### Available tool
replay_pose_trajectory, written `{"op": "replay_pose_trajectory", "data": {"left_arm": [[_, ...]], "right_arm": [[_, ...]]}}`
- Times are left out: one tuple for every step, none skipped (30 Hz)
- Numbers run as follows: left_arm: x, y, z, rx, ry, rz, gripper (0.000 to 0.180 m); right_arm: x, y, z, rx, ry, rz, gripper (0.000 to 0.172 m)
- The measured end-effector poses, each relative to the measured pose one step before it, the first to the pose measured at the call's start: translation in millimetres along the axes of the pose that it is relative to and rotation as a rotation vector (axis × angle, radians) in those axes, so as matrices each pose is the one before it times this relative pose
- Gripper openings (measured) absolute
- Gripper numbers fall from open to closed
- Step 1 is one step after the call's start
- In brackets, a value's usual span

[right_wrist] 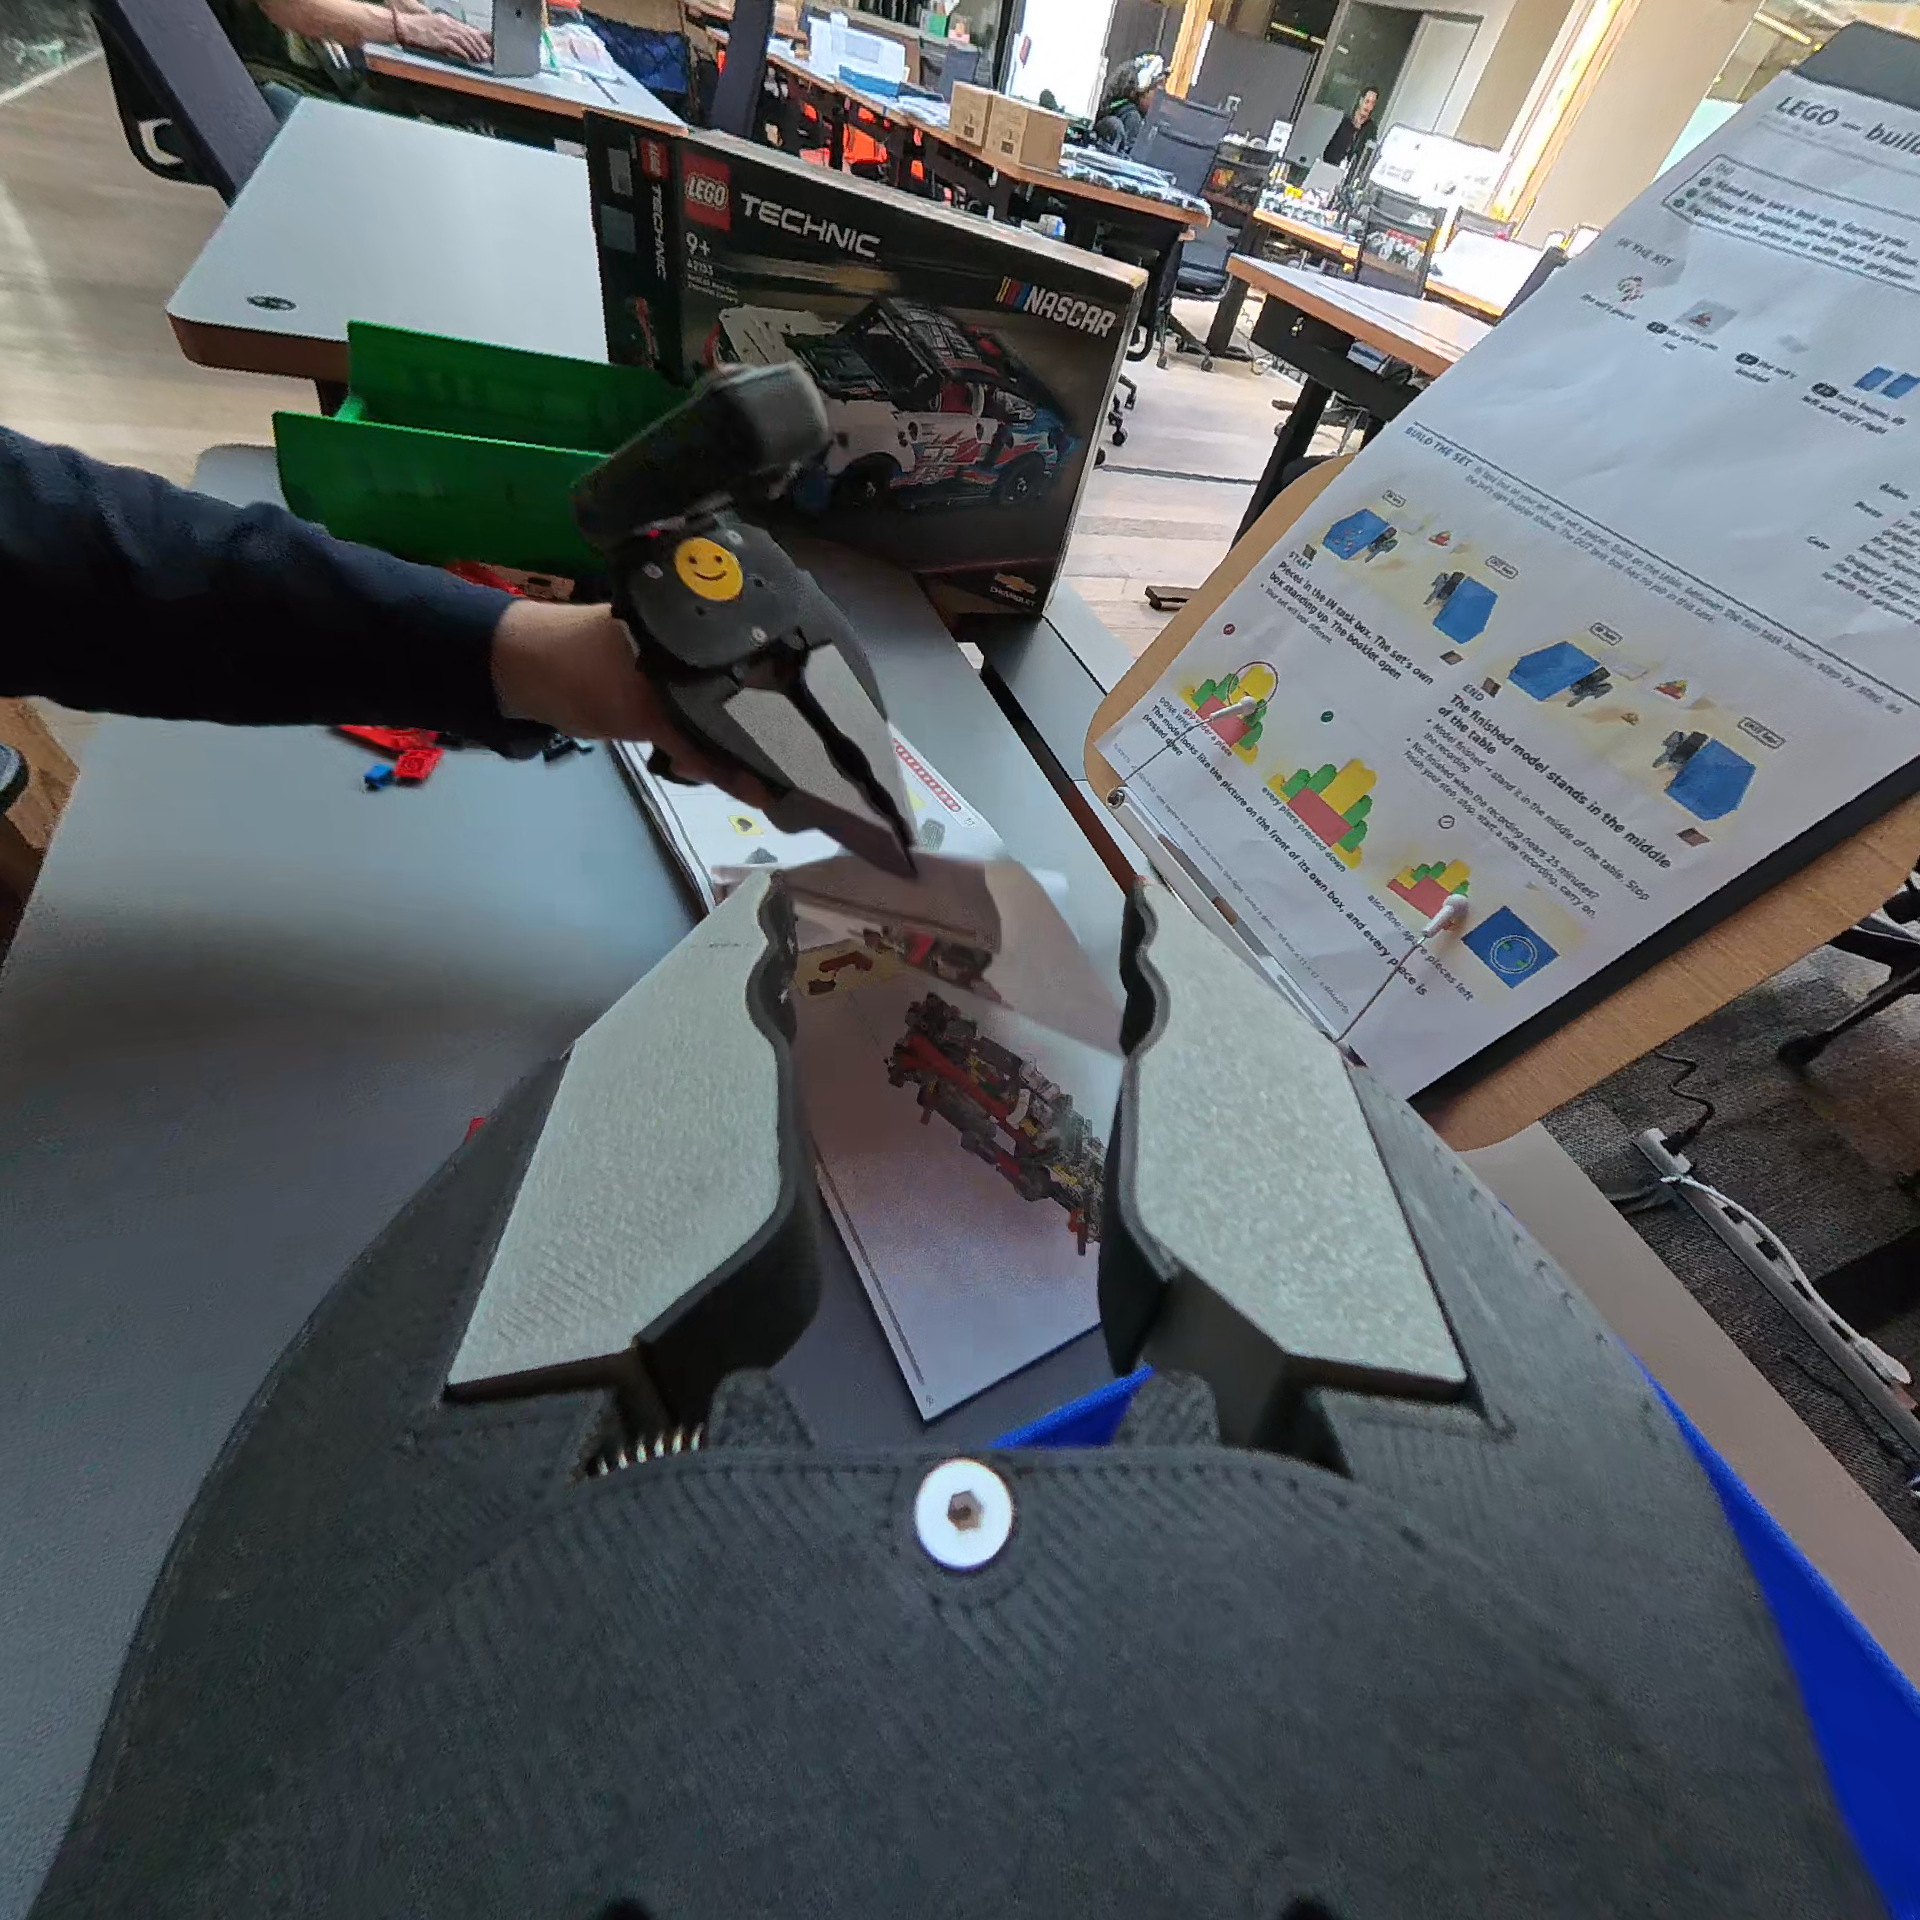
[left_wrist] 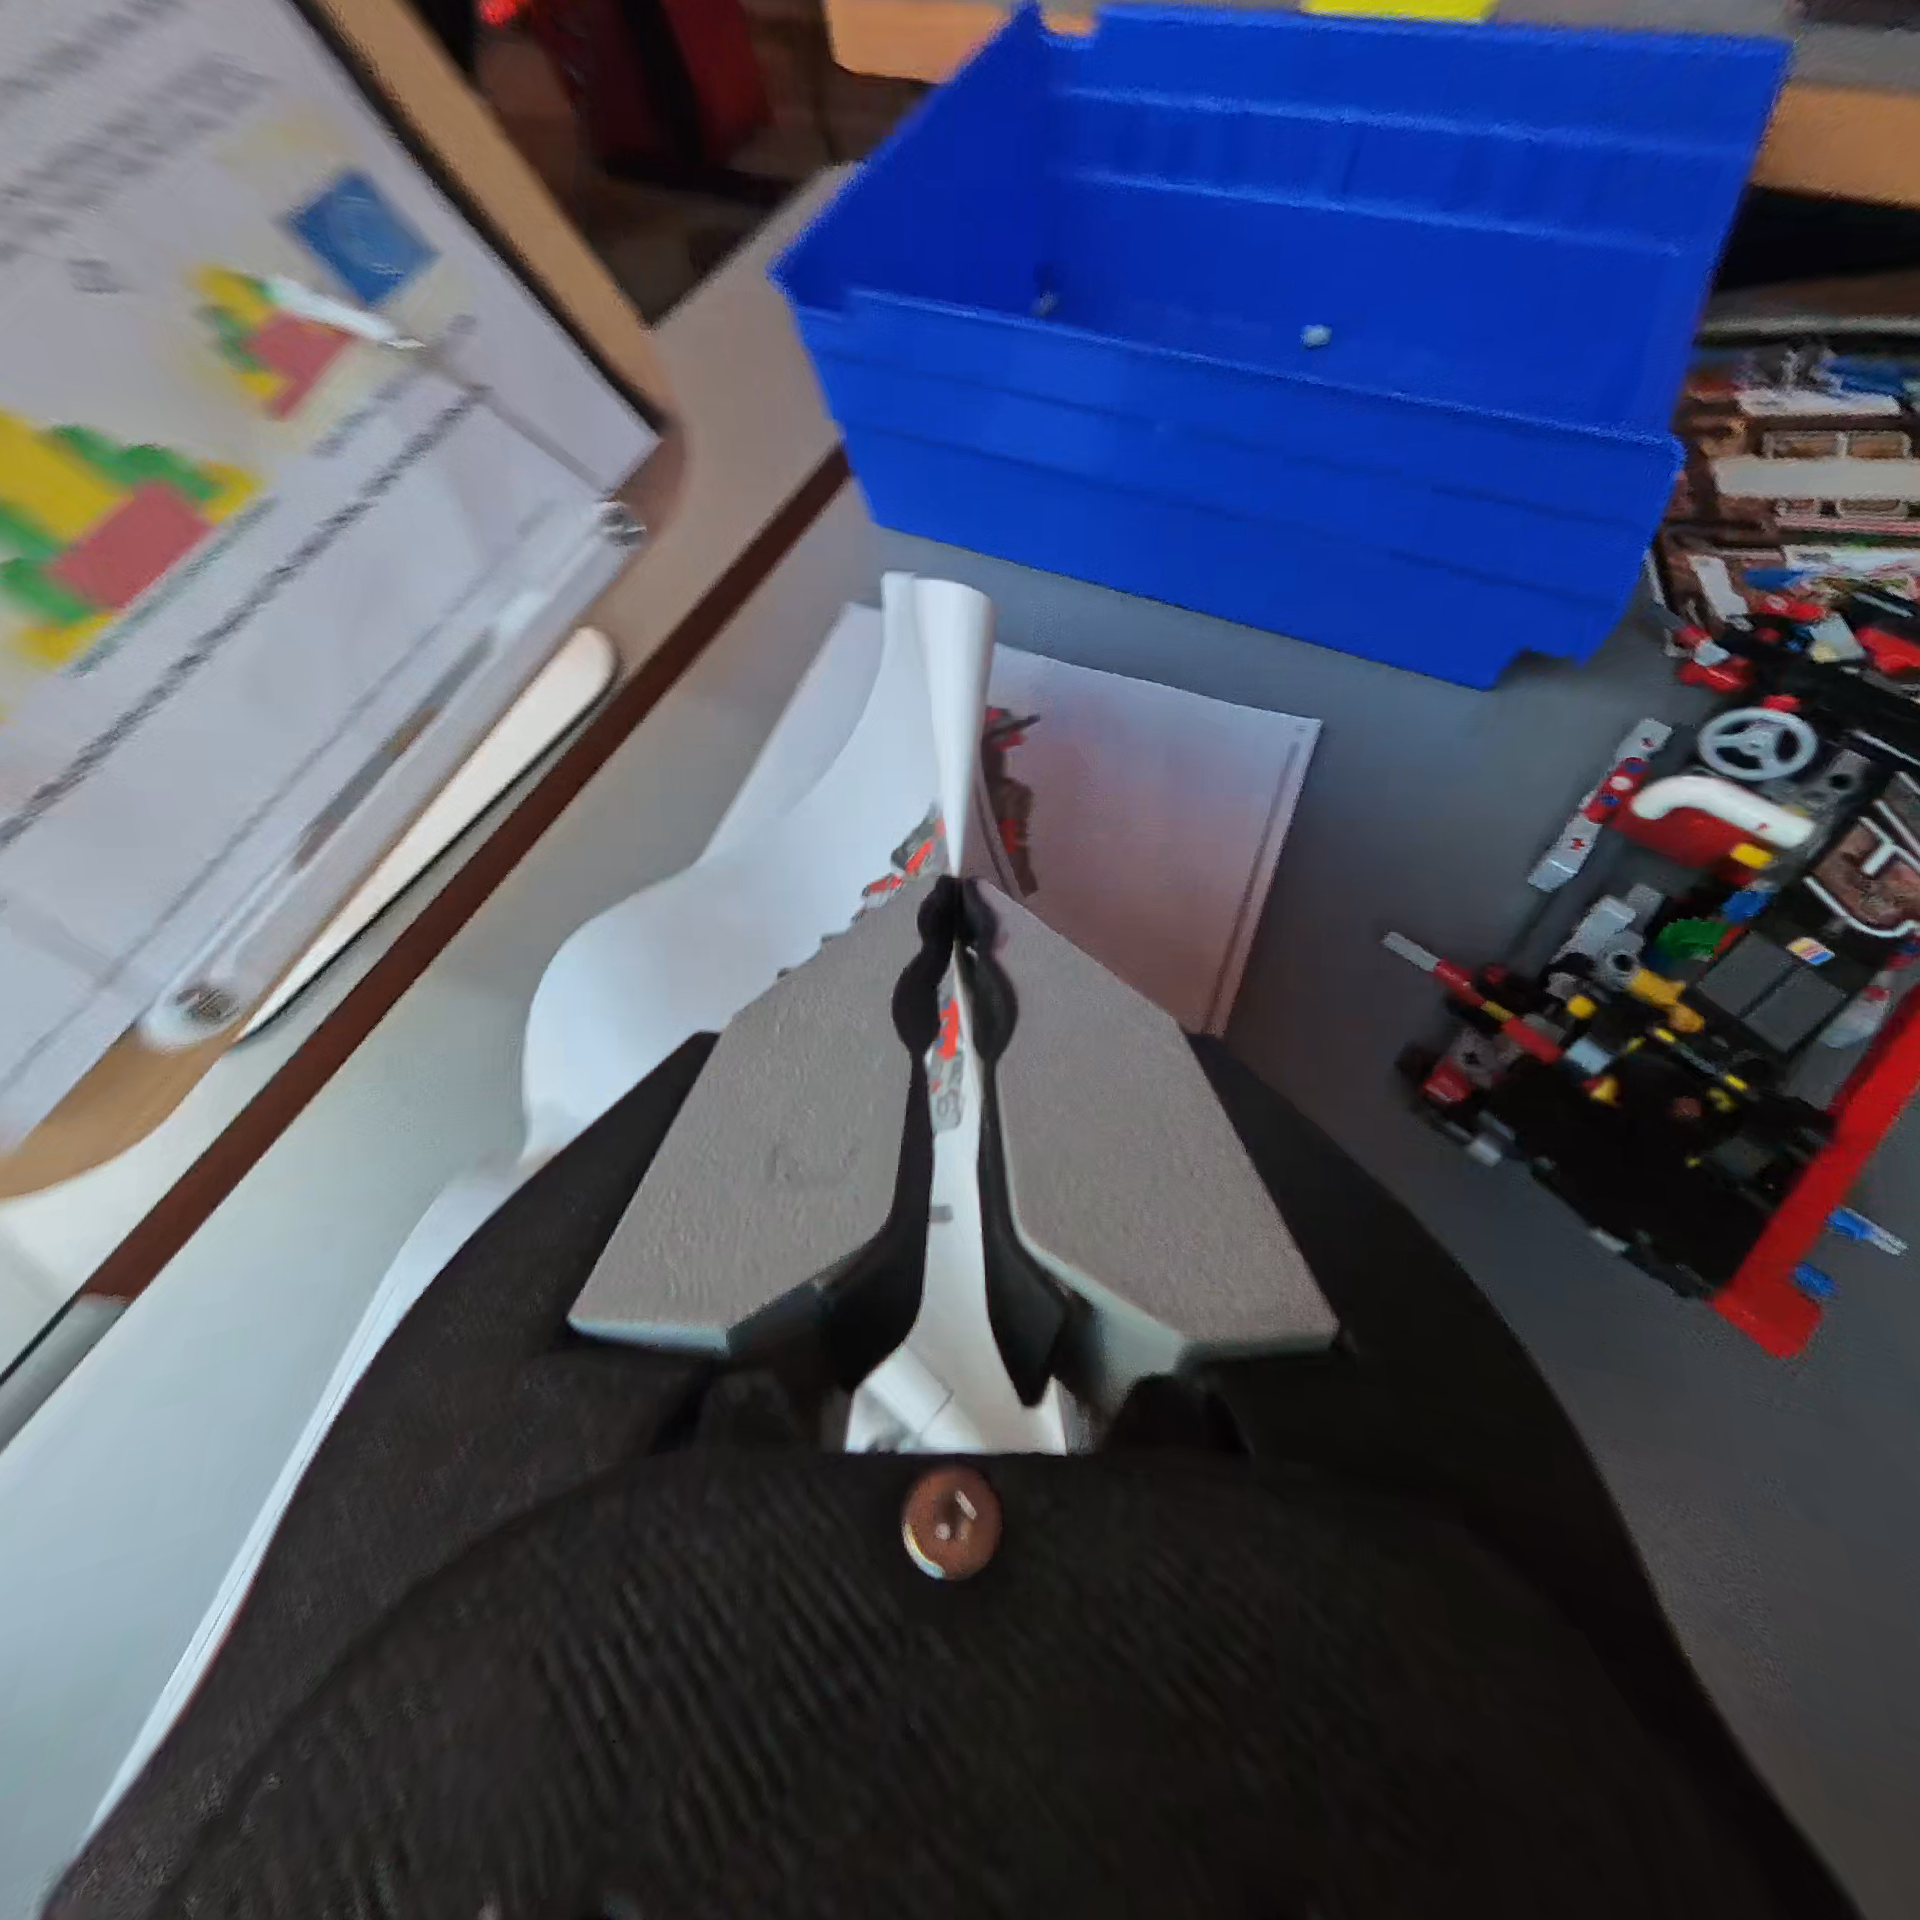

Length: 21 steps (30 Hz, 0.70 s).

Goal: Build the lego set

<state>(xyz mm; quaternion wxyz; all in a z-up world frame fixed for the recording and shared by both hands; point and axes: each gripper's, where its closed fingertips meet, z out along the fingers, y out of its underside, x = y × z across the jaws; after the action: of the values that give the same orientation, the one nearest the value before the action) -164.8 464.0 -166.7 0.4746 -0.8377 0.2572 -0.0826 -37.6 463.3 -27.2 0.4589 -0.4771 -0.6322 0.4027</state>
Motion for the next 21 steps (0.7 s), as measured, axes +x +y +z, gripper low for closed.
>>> {"op": "replay_pose_trajectory", "data": {"left_arm": [[-10.82, 5.15, -15.34, 0.0176, -0.0525, -0.0241, 0.0], [-11.8, 7.94, -14.32, 0.0111, -0.0598, -0.0199, 0.0], [-10.42, 9.82, -13.09, 0.0088, -0.0515, -0.0188, 0.0], [-9.21, 11.19, -11.96, 0.0039, -0.0441, -0.0225, 0.0], [-8.48, 10.98, -11.42, 0.0051, -0.0377, -0.0242, 0.0], [-9.42, 9.16, -11.33, 0.0127, -0.0415, -0.031, 0.0], [-10.47, 8.45, -10.97, 0.0082, -0.0418, -0.0356, 0.0], [-10.76, 8.44, -9.7, -0.0019, -0.0382, -0.0372, 0.0], [-11.57, 7.36, -8.13, -0.0025, -0.0383, -0.0323, 0.002], [-11.33, 7.56, -6.61, -0.0098, -0.0345, -0.0249, 0.003], [-12.14, 8.84, -5.89, -0.02, -0.0408, -0.0147, 0.004], [-13.22, 10.3, -5.56, -0.03, -0.052, -0.0112, 0.003], [-9.41, 9.79, -5.5, -0.0248, -0.0293, -0.0112, 0.002], [-6.71, 9.05, -6.02, -0.0183, -0.0142, -0.0149, 0.002], [-4.95, 9.14, -6.39, -0.0179, -0.0052, -0.0126, 0.004], [-5.49, 9.71, -6.69, -0.0211, -0.0105, -0.0132, 0.008], [-7.71, 10.11, -6.94, -0.022, -0.0259, -0.0136, 0.006], [-7.51, 8.81, -7.34, -0.013, -0.0219, -0.0086, 0.008], [-6.8, 7.74, -7.58, -0.0059, -0.0135, -0.0123, 0.009], [-6.99, 6.43, -7.99, -0.0035, -0.0128, -0.0167, 0.01], [-5.97, 3.7, -8.4, 0.0031, -0.0082, -0.0135, 0.011]], "right_arm": [[-0.53, -0.4, 0.45, 0.001, -0.0024, -0.0004, 0.061], [-0.47, -0.16, 0.66, -0.0005, -0.0022, -0.0006, 0.06], [-0.49, 0.21, 0.87, -0.0026, -0.0013, -0.0013, 0.06], [-0.6, 0.39, 1.01, -0.004, -0.0007, -0.0024, 0.06], [-0.66, 0.2, 1.11, -0.0036, -0.0013, -0.0024, 0.06], [-1.15, 0.11, 1.31, -0.0027, -0.0036, -0.0014, 0.06], [-1.33, 0.07, 1.57, -0.0031, -0.0043, -0.0009, 0.06], [-1.12, 0.34, 1.84, -0.0051, -0.0035, -0.0017, 0.06], [-1.13, 0.72, 2.11, -0.0068, -0.0026, -0.0028, 0.059], [-1.17, 0.87, 2.27, -0.0077, -0.003, -0.0028, 0.059], [-1.24, 1.04, 2.33, -0.0086, -0.0034, -0.0024, 0.06], [-1.0, 1.26, 2.2, -0.0094, -0.0024, -0.0028, 0.06], [-0.93, 1.35, 1.9, -0.0098, -0.0014, -0.0039, 0.06], [-0.73, 1.08, 1.39, -0.0089, -0.001, -0.0046, 0.06], [-0.49, 0.84, 0.81, -0.0065, -0.0003, -0.0037, 0.06], [-0.35, 0.44, 0.39, -0.0039, -0.0009, -0.0014, 0.06], [-0.31, 0.13, -0.14, -0.0014, -0.0027, 0.0008, 0.06], [-0.17, -0.05, -0.51, 0.0009, -0.0028, 0.0016, 0.06], [0.45, -0.11, -0.78, 0.0021, -0.0007, 0.0021, 0.06], [0.63, 0.04, -0.77, 0.002, 0.0, 0.0034, 0.059], [0.67, 0.11, -0.72, 0.0017, -0.001, 0.0051, 0.058]]}}
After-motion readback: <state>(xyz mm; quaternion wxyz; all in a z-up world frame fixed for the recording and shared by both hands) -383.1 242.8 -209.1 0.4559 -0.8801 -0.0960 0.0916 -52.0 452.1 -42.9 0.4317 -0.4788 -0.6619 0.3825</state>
